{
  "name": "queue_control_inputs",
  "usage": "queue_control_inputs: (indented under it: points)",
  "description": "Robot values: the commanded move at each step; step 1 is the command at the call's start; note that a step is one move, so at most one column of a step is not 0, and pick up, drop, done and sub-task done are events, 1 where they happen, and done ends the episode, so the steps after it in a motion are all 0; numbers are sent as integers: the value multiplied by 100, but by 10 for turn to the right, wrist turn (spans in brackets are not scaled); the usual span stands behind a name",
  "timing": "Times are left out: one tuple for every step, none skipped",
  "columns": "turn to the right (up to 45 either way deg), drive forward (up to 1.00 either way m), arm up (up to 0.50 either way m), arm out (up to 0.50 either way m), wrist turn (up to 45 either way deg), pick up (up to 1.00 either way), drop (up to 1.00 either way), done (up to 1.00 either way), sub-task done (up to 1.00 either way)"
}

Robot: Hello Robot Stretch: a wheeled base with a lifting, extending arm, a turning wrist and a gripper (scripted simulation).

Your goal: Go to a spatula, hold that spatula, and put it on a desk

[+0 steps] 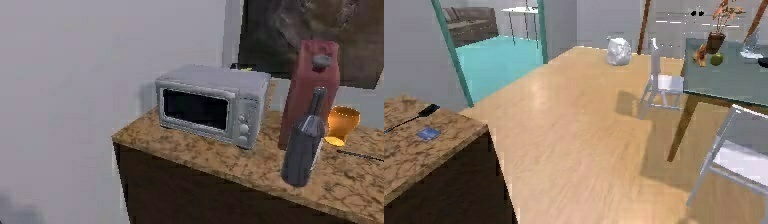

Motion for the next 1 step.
queue_control_inputs:
  points:
    - [450, 0, 0, 0, 0, 0, 0, 0, 0]
